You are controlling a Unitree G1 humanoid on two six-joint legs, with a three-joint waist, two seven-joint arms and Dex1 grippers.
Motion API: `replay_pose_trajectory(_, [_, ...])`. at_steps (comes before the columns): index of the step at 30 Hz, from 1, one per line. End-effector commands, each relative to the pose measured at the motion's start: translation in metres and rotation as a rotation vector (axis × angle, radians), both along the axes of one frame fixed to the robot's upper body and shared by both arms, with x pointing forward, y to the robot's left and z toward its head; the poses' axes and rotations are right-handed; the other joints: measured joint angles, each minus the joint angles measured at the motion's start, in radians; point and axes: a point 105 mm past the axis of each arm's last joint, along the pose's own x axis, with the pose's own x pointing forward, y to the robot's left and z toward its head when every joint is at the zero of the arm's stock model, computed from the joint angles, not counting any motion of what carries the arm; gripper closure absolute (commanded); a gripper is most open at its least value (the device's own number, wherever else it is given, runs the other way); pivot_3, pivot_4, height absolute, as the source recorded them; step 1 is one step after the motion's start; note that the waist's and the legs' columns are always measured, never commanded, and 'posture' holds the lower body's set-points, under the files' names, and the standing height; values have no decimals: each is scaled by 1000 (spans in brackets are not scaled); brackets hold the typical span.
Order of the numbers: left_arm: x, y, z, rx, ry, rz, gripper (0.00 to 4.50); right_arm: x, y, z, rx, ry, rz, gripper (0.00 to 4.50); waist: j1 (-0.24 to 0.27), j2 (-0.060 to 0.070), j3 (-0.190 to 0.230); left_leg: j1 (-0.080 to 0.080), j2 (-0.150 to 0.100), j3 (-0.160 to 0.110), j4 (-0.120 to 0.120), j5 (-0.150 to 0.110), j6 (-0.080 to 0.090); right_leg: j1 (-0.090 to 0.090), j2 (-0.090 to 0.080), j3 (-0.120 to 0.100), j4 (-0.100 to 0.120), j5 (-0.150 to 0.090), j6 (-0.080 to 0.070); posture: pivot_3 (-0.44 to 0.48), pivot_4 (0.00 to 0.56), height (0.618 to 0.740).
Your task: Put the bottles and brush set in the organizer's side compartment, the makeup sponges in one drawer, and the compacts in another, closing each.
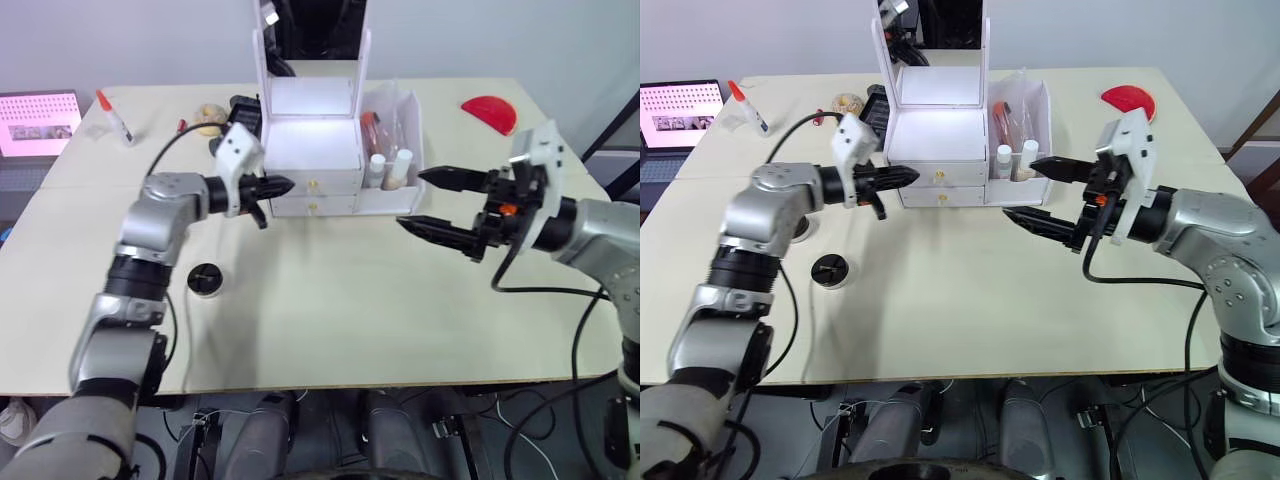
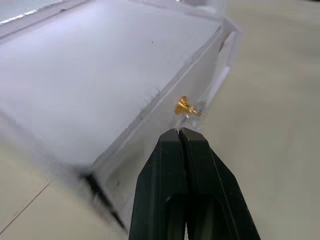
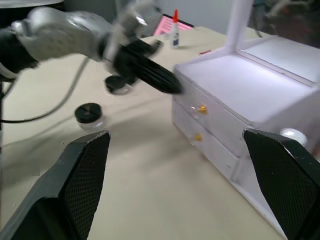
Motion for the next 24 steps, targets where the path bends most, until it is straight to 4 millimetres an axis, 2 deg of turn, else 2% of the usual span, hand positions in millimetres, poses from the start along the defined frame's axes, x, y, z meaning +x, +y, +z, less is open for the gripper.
replay_pose_trajectory(1, [-31,39,38,-88,-53,-27,3611,-1,-29,7,-12,-35,-92,0,-6,0,0,0,0,0,0,0,0,0,0,0,0,0,0,0,150,737])
replay_pose_trajectory(4, [-54,79,47,-105,-34,25,2087,-1,-57,1,-26,-18,-182,0,-8,0,0,0,0,0,0,0,0,0,0,0,0,0,0,0,150,737])
replay_pose_trajectory(8, [-83,151,35,-35,24,228,30,-11,-112,-13,-23,-3,-345,0,-8,1,0,1,1,1,-1,0,0,0,0,0,-1,0,0,0,150,737])
replay_pose_trajectory(12, [-108,211,9,76,71,438,30,-30,-161,-27,-60,18,-472,0,-1,1,0,1,1,1,-2,0,0,1,0,1,-2,-2,-4,0,150,737])
replay_pose_trajectory(13, [-119,231,0,103,82,520,30,-37,-179,-31,-54,28,-526,0,0,1,0,1,2,2,-2,0,0,1,0,1,-3,-3,-4,0,150,737])
replay_pose_trajectory(16, [-141,268,-10,112,68,689,30,-56,-216,-40,-48,42,-640,0,-1,1,-1,1,4,3,-4,-2,-2,0,0,1,-6,-3,-7,0,150,737])
replay_pose_trajectory(19, [-157,289,-15,107,47,789,30,-67,-239,-51,-59,55,-720,0,1,1,-1,1,5,4,-4,-3,-4,0,0,0,-7,-4,-6,0,150,737])
replay_pose_trajectory(24, [-160,291,-29,101,55,803,30,-71,-244,-77,-45,114,-726,0,-2,7,-4,1,8,5,-5,-3,-5,0,0,1,-8,-5,-6,0,150,737])
